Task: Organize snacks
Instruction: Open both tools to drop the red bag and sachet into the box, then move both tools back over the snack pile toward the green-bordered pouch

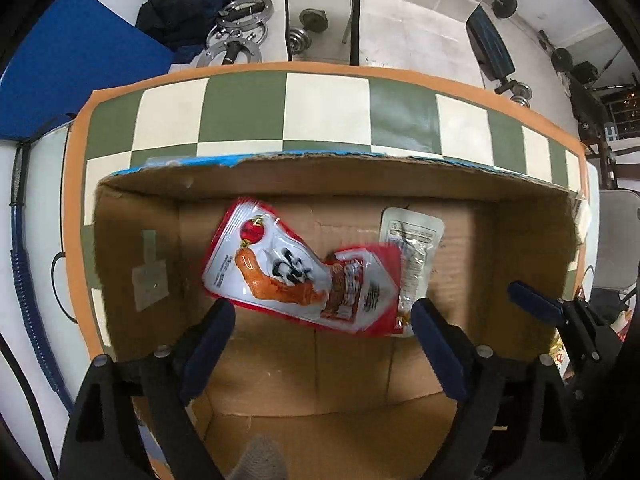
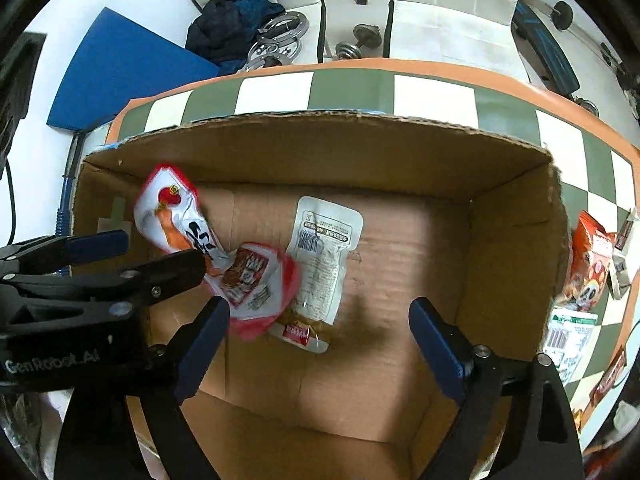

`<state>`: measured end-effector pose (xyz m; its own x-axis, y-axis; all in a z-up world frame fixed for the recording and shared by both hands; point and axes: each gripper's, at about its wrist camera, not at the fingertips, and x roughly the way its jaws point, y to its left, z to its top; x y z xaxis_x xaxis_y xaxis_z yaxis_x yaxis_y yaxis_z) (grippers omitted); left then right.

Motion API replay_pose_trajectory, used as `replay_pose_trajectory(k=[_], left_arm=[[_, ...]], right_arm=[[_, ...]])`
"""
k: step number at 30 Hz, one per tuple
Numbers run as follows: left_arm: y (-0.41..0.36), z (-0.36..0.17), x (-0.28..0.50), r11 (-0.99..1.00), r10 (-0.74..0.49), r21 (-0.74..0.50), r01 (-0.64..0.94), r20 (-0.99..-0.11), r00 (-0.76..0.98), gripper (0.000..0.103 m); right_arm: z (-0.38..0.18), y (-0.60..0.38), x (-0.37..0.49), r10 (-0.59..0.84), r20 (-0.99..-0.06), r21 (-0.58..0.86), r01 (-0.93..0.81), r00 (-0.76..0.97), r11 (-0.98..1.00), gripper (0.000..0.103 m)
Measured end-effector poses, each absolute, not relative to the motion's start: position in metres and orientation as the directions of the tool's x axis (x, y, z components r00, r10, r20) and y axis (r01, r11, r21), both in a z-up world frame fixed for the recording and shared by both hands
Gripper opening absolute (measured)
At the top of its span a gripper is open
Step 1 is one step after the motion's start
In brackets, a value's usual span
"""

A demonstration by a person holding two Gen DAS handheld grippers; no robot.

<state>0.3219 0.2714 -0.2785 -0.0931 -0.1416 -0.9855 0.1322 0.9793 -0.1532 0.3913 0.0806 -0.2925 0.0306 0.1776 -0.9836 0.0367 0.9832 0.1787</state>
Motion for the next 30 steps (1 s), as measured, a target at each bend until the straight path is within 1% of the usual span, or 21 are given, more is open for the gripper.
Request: replay_pose_trajectory(k=[6,10,18,30], left_arm=[[0.278,-0.245,0.295,0.982,-0.146,-0.146,0.118,-0.989,-0.006,0.090],[0.284,-0.224,0.271,0.986,-0.143,-0.137,0.093,-0.988,0.061,0.090],[0.292,-0.185,0.219,0.991,-0.131,-0.122,0.060,-0.976,0.176,0.090],[0.290,-0.132,0.160,0.995,-0.102,-0.097,0.029,-0.947,0.304,0.090]], right_arm=[[-0.267,0.083,0.374,0.156,-0.986,0.158,0.020,0.061,0.987,0.094],[-0.242,0.082,0.354,0.126,-0.986,0.128,0.010,0.112,0.992,0.094],[-0.194,0.082,0.306,0.109,-0.973,0.109,-0.016,0.203,0.994,0.096],[-0.141,0.081,0.239,0.173,-0.942,0.172,-0.031,0.286,0.985,0.096]])
